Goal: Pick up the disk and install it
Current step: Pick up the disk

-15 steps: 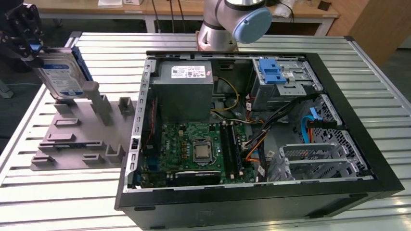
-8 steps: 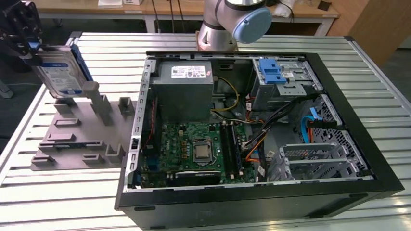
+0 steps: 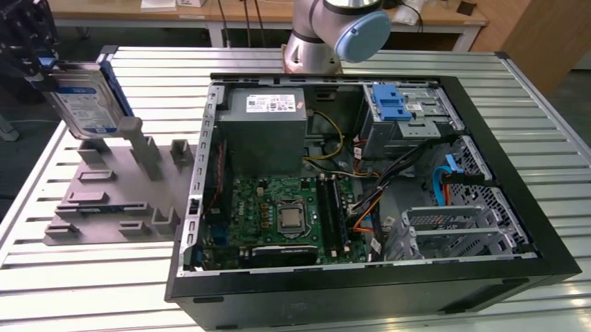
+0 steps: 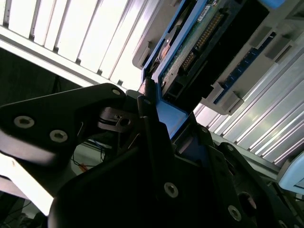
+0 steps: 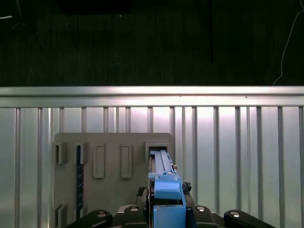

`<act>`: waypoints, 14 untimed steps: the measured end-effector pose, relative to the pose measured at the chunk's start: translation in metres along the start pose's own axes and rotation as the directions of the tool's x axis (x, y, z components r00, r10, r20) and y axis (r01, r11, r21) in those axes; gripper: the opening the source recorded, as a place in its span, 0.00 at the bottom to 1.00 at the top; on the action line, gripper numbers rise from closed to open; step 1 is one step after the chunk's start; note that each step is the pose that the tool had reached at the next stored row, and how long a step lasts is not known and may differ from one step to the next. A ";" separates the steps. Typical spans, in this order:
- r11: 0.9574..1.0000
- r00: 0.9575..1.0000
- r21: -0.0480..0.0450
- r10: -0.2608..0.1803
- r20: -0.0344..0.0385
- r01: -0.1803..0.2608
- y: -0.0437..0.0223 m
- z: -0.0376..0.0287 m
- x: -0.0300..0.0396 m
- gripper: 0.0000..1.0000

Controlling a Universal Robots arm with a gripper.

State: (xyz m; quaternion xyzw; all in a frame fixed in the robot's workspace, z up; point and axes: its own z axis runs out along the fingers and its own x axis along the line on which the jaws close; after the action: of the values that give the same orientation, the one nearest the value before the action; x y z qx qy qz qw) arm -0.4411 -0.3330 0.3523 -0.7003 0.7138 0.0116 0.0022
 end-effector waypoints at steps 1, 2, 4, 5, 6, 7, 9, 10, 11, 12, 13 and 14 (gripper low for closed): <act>1.000 1.000 0.000 0.000 0.000 0.000 0.0000 -0.0009 0.0000 0.36; 1.000 1.000 0.000 0.000 0.000 0.000 0.0000 -0.0016 0.0000 0.36; 1.000 1.000 0.000 0.000 0.000 0.000 0.0000 -0.0033 -0.0001 0.36; 1.000 1.000 0.000 0.000 0.000 0.000 0.0000 -0.0041 -0.0001 0.36; 1.000 1.000 0.000 0.000 0.000 0.000 0.0001 -0.0049 -0.0001 0.36; 1.000 1.000 0.000 0.000 0.000 0.000 0.0001 -0.0058 -0.0001 0.36; 1.000 1.000 0.000 0.000 0.000 0.000 0.0001 -0.0074 -0.0001 0.36; 1.000 1.000 0.000 0.000 0.000 0.000 0.0001 -0.0083 -0.0002 0.36; 1.000 1.000 0.000 0.000 0.000 0.000 0.0001 -0.0091 -0.0002 0.36; 1.000 1.000 0.000 0.000 0.000 0.000 0.0001 -0.0100 -0.0002 0.36; 1.000 1.000 0.000 0.000 0.000 0.000 0.0001 -0.0107 -0.0002 0.36; 1.000 1.000 0.000 0.000 0.000 0.000 0.0001 -0.0115 -0.0002 0.36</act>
State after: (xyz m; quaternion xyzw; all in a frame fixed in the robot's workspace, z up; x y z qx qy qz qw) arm -0.4411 -0.3330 0.3637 -0.7002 0.7138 0.0116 0.0022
